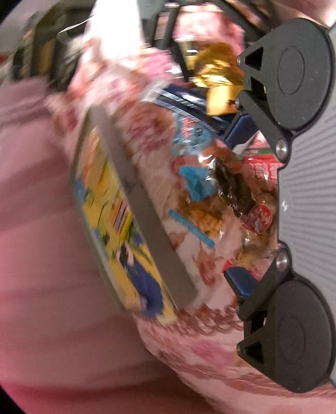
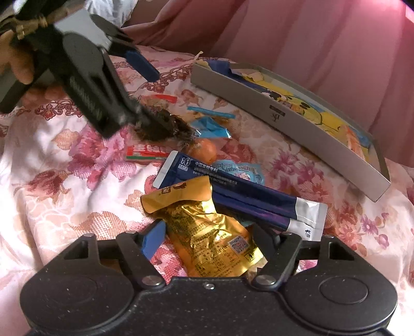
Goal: Organize snacks
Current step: 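Grasp the brown dried-fish strip with the left tool while the right tool grasps the gold wrapper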
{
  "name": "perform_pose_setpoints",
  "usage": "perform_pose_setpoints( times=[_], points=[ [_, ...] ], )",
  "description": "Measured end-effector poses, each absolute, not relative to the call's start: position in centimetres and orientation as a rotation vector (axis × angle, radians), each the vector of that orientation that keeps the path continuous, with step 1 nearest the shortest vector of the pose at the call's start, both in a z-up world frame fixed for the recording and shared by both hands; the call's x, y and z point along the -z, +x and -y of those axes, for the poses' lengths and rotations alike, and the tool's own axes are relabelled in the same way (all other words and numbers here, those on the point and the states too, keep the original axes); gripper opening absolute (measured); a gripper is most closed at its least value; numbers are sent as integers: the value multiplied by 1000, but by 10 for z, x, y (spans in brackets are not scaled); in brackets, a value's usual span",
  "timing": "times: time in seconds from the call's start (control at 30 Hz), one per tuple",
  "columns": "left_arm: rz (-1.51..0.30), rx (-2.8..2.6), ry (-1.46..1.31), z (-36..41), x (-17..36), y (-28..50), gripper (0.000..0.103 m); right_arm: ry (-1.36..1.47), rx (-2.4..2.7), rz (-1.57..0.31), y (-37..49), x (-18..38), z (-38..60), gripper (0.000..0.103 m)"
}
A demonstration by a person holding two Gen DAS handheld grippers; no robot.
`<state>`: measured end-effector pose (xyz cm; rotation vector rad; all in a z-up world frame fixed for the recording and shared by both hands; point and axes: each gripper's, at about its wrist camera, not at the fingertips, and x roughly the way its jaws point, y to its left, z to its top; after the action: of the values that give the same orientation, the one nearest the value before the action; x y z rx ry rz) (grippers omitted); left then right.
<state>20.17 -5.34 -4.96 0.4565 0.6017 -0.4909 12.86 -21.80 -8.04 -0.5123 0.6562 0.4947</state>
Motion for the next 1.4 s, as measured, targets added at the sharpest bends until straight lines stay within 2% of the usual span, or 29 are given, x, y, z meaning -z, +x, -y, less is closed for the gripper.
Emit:
perform_pose_setpoints(
  times=[0.17, 0.37, 0.43, 0.53, 0.63, 0.8, 0.93, 1.07, 1.3, 1.4],
  points=[
    [-640, 569, 637, 65, 62, 208, 100, -505, -493, -653, 129, 81, 217, 75],
    [-731, 560, 619, 57, 62, 215, 81, -501, -486, -659, 130, 81, 216, 75],
    [-743, 531, 620, 57, 61, 214, 72, -499, -481, -665, 131, 80, 216, 74],
    [-765, 483, 635, 59, 60, 212, 65, -498, -471, -673, 131, 79, 214, 73],
    [-802, 438, 603, 61, 54, 213, 61, -505, -465, -675, 129, 78, 214, 72],
    [-865, 398, 596, 69, 47, 207, 60, -523, -452, -676, 127, 76, 211, 70],
    [-931, 434, 613, 74, 48, 202, 53, -540, -449, -667, 120, 72, 212, 65],
    [-942, 441, 657, 78, 56, 196, 52, -542, -454, -653, 113, 66, 214, 60],
    [-923, 455, 679, 83, 57, 191, 36, -449, -514, -625, 102, 47, 224, 60],
    [-917, 447, 667, 83, 56, 192, 28, -400, -525, -629, 103, 43, 227, 57]
  ],
)
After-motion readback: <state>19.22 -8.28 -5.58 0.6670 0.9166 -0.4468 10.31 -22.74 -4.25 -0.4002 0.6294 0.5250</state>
